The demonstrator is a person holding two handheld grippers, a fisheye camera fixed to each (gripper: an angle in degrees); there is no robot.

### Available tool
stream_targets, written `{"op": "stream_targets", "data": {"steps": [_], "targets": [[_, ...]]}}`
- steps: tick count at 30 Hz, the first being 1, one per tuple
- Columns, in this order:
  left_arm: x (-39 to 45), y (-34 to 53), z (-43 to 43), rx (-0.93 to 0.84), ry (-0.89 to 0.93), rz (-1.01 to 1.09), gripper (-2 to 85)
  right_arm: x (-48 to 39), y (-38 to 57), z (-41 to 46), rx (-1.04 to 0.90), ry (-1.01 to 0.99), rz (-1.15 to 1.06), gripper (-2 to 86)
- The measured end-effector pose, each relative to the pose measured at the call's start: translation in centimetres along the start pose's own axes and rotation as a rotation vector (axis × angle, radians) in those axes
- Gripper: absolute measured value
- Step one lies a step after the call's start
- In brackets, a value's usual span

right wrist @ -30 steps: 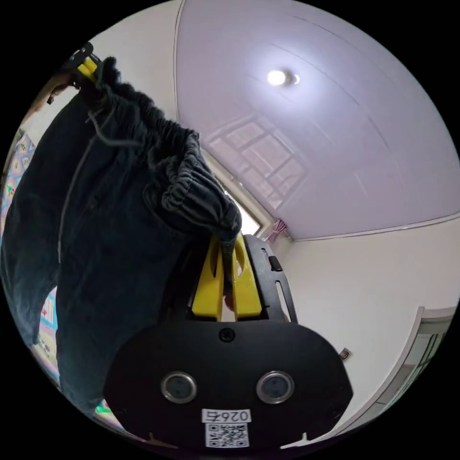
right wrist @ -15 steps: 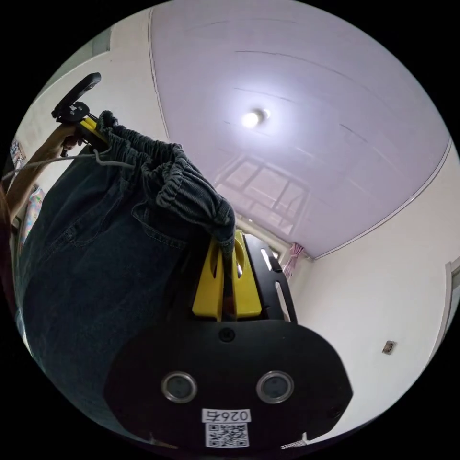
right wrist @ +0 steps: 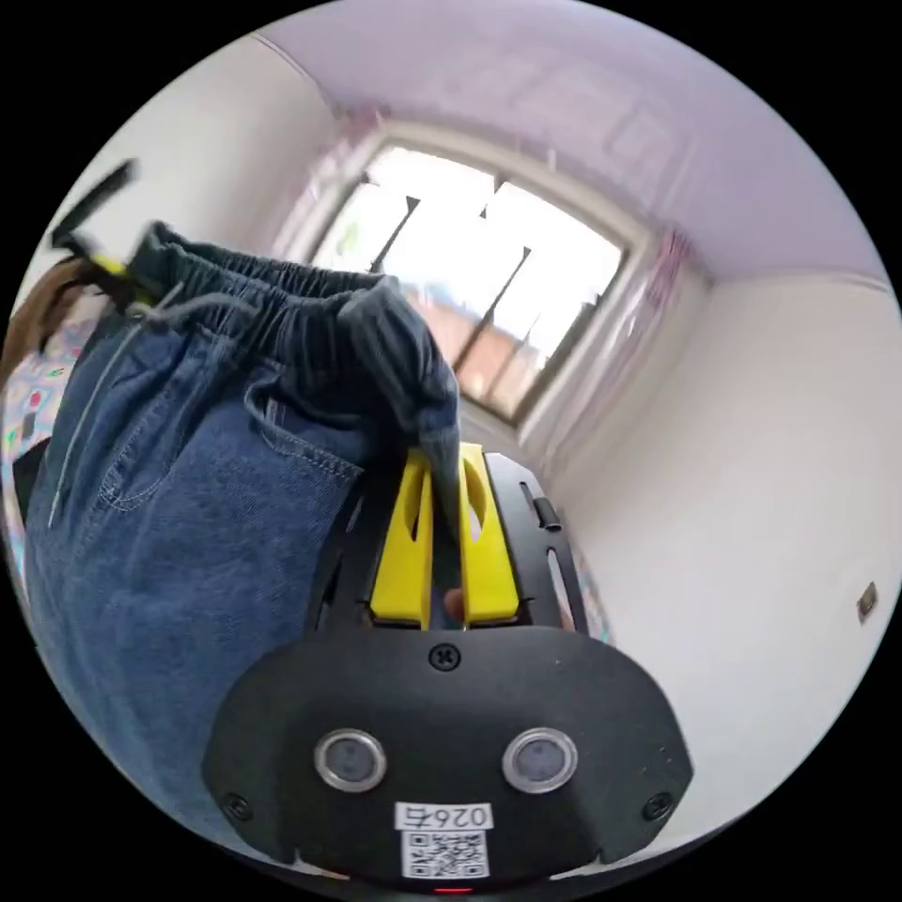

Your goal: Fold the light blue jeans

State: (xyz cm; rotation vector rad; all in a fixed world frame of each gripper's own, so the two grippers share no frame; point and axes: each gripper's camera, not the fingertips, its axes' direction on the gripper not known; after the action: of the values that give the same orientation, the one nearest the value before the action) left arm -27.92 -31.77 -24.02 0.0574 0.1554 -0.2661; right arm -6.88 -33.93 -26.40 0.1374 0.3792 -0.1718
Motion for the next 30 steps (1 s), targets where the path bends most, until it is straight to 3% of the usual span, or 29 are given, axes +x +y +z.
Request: {"op": "stream_targets", "data": {"steps": [2, 4, 7, 9, 12, 14, 18, 21, 24, 26, 30], "targets": [[-7.7, 3.7, 6.0, 0.201, 0.256, -0.075, 2.5, 2.2, 1.5, 6.9, 0.006, -0.159, 0.146, 2.2], [-13.3, 7.3, 9.6, 0.224, 0.312, -0.152, 3.4, 3.8, 5.6, 11.5, 0.090, -0.327, 0.240, 1.7], [-20.9, 15.3, 11.5, 0.415, 0.448, -0.267, 0.4, 5.3, 13.4, 17.7, 0.083, -0.420, 0.243, 2.2], [-23.9, 20.0, 11.7, 0.493, 0.518, -0.318, -0.5, 9.0, 20.8, 19.5, 0.155, -0.541, 0.364, 2.0], [-25.4, 25.7, 10.9, 0.460, 0.444, -0.313, -0.9, 14.1, 30.0, 18.8, 0.303, -0.759, 0.502, 1.5], [-24.9, 29.2, 9.8, 0.471, 0.413, -0.276, -0.9, 16.0, 34.7, 16.9, 0.390, -0.802, 0.531, 0.5], [-23.1, 32.8, 9.2, 0.530, 0.455, -0.212, -0.8, 16.7, 43.2, 9.9, 0.520, -0.720, 0.512, -0.8], [-21.5, 34.4, 10.2, 0.418, 0.318, -0.226, -0.2, 13.5, 45.9, 5.8, 0.444, -0.587, 0.368, -0.8], [-20.6, 35.8, 12.7, 0.149, 0.042, -0.266, 3.5, 7.9, 48.1, 5.2, 0.274, -0.477, 0.220, -0.4], [-20.3, 37.6, 15.4, -0.065, -0.186, -0.284, 10.0, 4.2, 49.6, 6.2, 0.168, -0.451, 0.154, 1.2], [-21.3, 40.4, 18.3, -0.188, -0.283, -0.345, 23.2, -4.2, 52.4, 10.4, -0.067, -0.471, 0.058, 7.1]]}}
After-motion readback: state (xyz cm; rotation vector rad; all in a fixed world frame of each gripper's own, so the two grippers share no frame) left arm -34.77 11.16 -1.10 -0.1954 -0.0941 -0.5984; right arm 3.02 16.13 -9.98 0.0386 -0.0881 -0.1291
